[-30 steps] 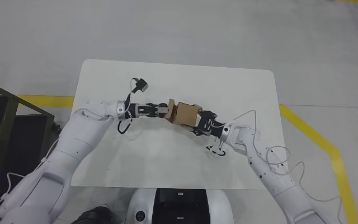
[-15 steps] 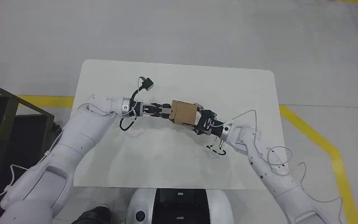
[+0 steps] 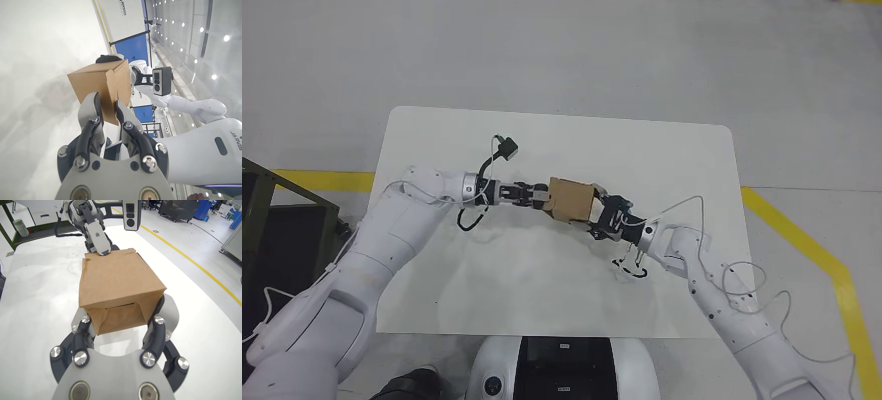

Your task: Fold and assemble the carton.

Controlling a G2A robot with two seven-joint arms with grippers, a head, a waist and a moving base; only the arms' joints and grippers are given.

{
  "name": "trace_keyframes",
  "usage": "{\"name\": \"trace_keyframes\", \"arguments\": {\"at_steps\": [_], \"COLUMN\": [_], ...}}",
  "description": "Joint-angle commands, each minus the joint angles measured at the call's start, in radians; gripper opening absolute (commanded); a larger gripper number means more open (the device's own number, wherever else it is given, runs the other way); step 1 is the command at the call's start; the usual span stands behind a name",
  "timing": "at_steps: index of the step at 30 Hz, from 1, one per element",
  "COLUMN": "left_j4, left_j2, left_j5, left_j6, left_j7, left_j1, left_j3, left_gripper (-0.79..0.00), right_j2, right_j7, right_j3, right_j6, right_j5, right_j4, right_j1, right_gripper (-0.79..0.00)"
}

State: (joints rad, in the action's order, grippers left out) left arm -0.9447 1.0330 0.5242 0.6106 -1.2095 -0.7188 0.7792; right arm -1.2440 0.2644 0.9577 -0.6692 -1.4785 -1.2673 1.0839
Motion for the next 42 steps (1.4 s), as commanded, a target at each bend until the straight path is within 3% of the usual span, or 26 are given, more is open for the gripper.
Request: {"name": "trace_keyframes", "arguments": {"at_steps": [1, 30, 37, 42], "left_j4": [-0.003, -0.019, -0.022, -0.023], "left_j2": [0.0, -0.02, -0.015, -0.01], "left_j5": [0.011, 0.104, 0.095, 0.096], "left_j6": [0.002, -0.007, -0.016, -0.016], "left_j7": [0.002, -0.007, -0.016, -0.016], "left_j1": [-0.001, -0.037, -0.032, -0.025], "left_j3": [-0.003, 0.016, 0.003, -0.006], "left_gripper": [-0.696, -0.727, -0.727, -0.73], "right_j2": [0.0, -0.004, -0.004, -0.005], "right_j7": [0.0, 0.044, 0.047, 0.041], "right_j3": [0.0, -0.012, -0.016, -0.021], "right_j6": [-0.001, 0.03, 0.041, 0.05], "right_j5": [0.003, 0.011, 0.001, -0.012], "right_j4": [-0.002, -0.01, -0.015, -0.019], "right_j1": [0.001, 0.011, 0.012, 0.013], "right_gripper": [-0.369, -0.339, -0.262, -0.058]}}
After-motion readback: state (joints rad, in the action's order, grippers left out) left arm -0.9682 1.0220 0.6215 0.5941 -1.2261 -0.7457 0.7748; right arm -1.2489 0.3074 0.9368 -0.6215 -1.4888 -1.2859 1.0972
